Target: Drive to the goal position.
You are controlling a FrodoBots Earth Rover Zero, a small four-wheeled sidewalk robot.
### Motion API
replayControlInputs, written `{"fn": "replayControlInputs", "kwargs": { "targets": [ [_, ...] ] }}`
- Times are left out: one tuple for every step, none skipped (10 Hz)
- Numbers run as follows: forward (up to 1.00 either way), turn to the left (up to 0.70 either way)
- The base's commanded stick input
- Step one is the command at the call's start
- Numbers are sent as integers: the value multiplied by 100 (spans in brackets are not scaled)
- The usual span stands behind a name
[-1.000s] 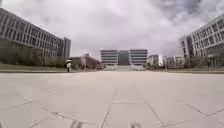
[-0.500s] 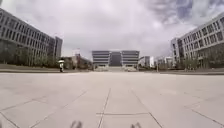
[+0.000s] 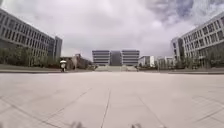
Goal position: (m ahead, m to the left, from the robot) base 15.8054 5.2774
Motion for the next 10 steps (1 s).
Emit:
{"fn": "replayControlInputs", "kwargs": {
  "targets": [
    [100,0],
    [100,0],
    [100,0],
    [100,0],
    [100,0],
    [100,0],
    [100,0],
    [100,0],
    [100,0],
    [100,0]
  ]
}}
